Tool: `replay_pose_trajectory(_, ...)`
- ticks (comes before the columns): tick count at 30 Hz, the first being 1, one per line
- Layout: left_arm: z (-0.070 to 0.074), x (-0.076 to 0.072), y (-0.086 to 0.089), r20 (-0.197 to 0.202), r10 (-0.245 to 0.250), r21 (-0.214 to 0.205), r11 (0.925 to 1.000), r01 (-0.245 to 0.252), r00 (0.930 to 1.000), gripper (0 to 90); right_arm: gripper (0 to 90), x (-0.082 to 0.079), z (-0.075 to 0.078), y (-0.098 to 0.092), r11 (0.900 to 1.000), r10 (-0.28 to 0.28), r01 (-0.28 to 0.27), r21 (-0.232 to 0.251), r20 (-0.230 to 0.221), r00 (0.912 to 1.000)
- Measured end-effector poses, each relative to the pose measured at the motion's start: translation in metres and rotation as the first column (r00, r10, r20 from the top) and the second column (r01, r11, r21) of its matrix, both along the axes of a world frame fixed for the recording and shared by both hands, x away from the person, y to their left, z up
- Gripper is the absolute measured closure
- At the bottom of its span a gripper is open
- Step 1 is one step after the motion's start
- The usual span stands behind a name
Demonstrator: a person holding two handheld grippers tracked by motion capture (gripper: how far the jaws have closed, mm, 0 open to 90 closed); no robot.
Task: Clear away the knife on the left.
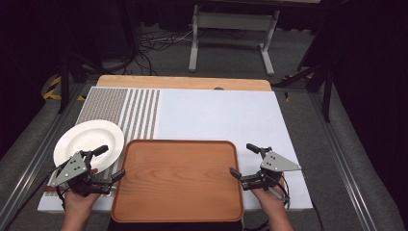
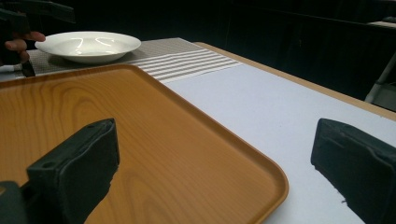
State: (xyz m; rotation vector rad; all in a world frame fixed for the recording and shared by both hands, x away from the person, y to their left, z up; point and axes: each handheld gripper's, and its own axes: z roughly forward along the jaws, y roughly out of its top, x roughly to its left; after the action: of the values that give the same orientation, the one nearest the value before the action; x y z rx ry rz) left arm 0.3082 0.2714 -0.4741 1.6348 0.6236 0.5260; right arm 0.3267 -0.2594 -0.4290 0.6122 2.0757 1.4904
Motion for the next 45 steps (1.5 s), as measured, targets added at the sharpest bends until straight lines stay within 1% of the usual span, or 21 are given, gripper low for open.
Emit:
replay_pose_trajectory(1, 0.001, -0.001, 0.0, -0.005, -0.006, -0.002, 1.0, 0.006, 1.0, 0.1, 1.9, 0.0, 0.0, 0.0, 1.0, 0.003, -0.003, -0.001, 0.0, 1.0)
replay_pose_trajectory(6, 0.005, -0.002, 0.0, 0.007, -0.027, 0.014, 0.9995, 0.027, 0.9996, 0.3, 1.9, -0.001, 0.0, 0.0, 0.9999, 0.011, -0.011, 0.006, -0.003, 0.9999)
replay_pose_trajectory(13, 0.006, -0.002, -0.002, 0.001, -0.039, 0.024, 0.999, 0.039, 0.9993, 0.3, 1.9, -0.001, 0.0, 0.0, 0.9998, 0.018, -0.018, 0.01, -0.002, 0.9998)
replay_pose_trajectory(17, 0.009, -0.003, -0.003, -0.01, -0.054, 0.037, 0.9978, 0.054, 0.9985, 0.3, 1.9, -0.001, 0.0, 0.001, 0.9996, 0.026, -0.026, 0.012, -0.002, 0.9997)
replay_pose_trajectory(19, 0.01, -0.003, -0.003, -0.021, -0.065, 0.034, 0.9973, 0.065, 0.9977, 0.3, 1.9, 0.0, 0.0, 0.001, 0.9995, 0.026, -0.026, 0.015, -0.005, 0.9996)
replay_pose_trajectory(21, 0.011, -0.002, -0.001, -0.038, -0.075, 0.045, 0.996, 0.077, 0.9964, 0.3, 1.9, 0.001, -0.001, 0.001, 0.9995, 0.029, -0.029, 0.013, -0.007, 0.9996)
replay_pose_trajectory(22, 0.012, -0.001, 0.0, -0.045, -0.083, 0.043, 0.9955, 0.085, 0.9956, 0.3, 1.9, 0.001, -0.001, 0.001, 0.9994, 0.031, -0.031, 0.013, -0.007, 0.9995)
replay_pose_trajectory(23, 0.014, -0.001, 0.002, -0.07, -0.102, 0.04, 0.9936, 0.105, 0.9923, 0.5, 1.9, 0.001, -0.001, 0.001, 0.9994, 0.033, -0.033, 0.013, -0.007, 0.9994)
replay_pose_trajectory(24, 0.016, 0.0, 0.003, -0.069, -0.111, 0.048, 0.9923, 0.114, 0.9914, 1.1, 1.9, 0.001, -0.001, 0.001, 0.9993, 0.036, -0.036, 0.014, -0.007, 0.9993)
replay_pose_trajectory(27, 0.019, -0.001, 0.007, -0.07, -0.124, 0.046, 0.9908, 0.127, 0.9899, 2.7, 1.9, 0.001, -0.001, 0.001, 0.9991, 0.04, -0.04, 0.016, -0.008, 0.9992)
replay_pose_trajectory(28, 0.024, 0.0, 0.01, -0.071, -0.145, 0.045, 0.988, 0.148, 0.9869, 2.9, 1.9, 0.001, -0.001, 0.001, 0.999, 0.042, -0.042, 0.017, -0.009, 0.9991)
replay_pose_trajectory(29, 0.024, 0.0, 0.01, -0.071, -0.145, 0.045, 0.988, 0.148, 0.9869, 3.2, 1.9, 0.001, -0.001, 0.002, 0.999, 0.042, -0.042, 0.016, -0.009, 0.9991)
replay_pose_trajectory(30, 0.026, 0.0, 0.011, -0.08, -0.151, 0.045, 0.9869, 0.155, 0.9853, 3.2, 1.9, 0.001, -0.001, 0.002, 0.999, 0.042, -0.042, 0.016, -0.009, 0.9991)
replay_pose_trajectory(33, 0.031, 0.001, 0.012, -0.083, -0.17, 0.073, 0.9817, 0.176, 0.982, 3.4, 1.9, 0.001, -0.001, 0.002, 0.9988, 0.046, -0.046, 0.016, -0.009, 0.9989)
replay_pose_trajectory(35, 0.035, 0.002, 0.012, -0.091, -0.188, 0.086, 0.9768, 0.196, 0.9779, 3.5, 1.9, 0.001, -0.001, 0.002, 0.9988, 0.046, -0.046, 0.016, -0.009, 0.9989)
replay_pose_trajectory(36, 0.036, 0.002, 0.012, -0.096, -0.189, 0.088, 0.9763, 0.198, 0.9772, 3.5, 1.9, 0.001, -0.001, 0.002, 0.9987, 0.047, -0.047, 0.018, -0.013, 0.9988)
replay_pose_trajectory(37, 0.038, 0.003, 0.013, -0.101, -0.201, 0.096, 0.9728, 0.211, 0.9743, 3.5, 1.9, 0.001, -0.002, 0.002, 0.9988, 0.046, -0.046, 0.017, -0.015, 0.9988)
replay_pose_trajectory(40, 0.042, 0.004, 0.016, -0.12, -0.218, 0.102, 0.9676, 0.231, 0.9685, 3.5, 1.9, 0.001, -0.002, 0.003, 0.9986, 0.05, -0.05, 0.014, -0.015, 0.9986)
replay_pose_trajectory(41, 0.042, 0.004, 0.016, -0.12, -0.218, 0.102, 0.9676, 0.231, 0.9685, 3.5, 1.9, 0.001, -0.002, 0.003, 0.9986, 0.05, -0.05, 0.014, -0.015, 0.9986)
replay_pose_trajectory(44, 0.046, 0.006, 0.018, -0.137, -0.232, 0.131, 0.9593, 0.25, 0.9629, 3.7, 1.9, 0.001, -0.002, 0.003, 0.9986, 0.05, -0.05, 0.016, -0.015, 0.9986)
replay_pose_trajectory(45, 0.046, 0.006, 0.018, -0.137, -0.232, 0.131, 0.9593, 0.25, 0.9629, 3.7, 1.9, 0.001, -0.002, 0.002, 0.9985, 0.051, -0.051, 0.018, -0.017, 0.9986)
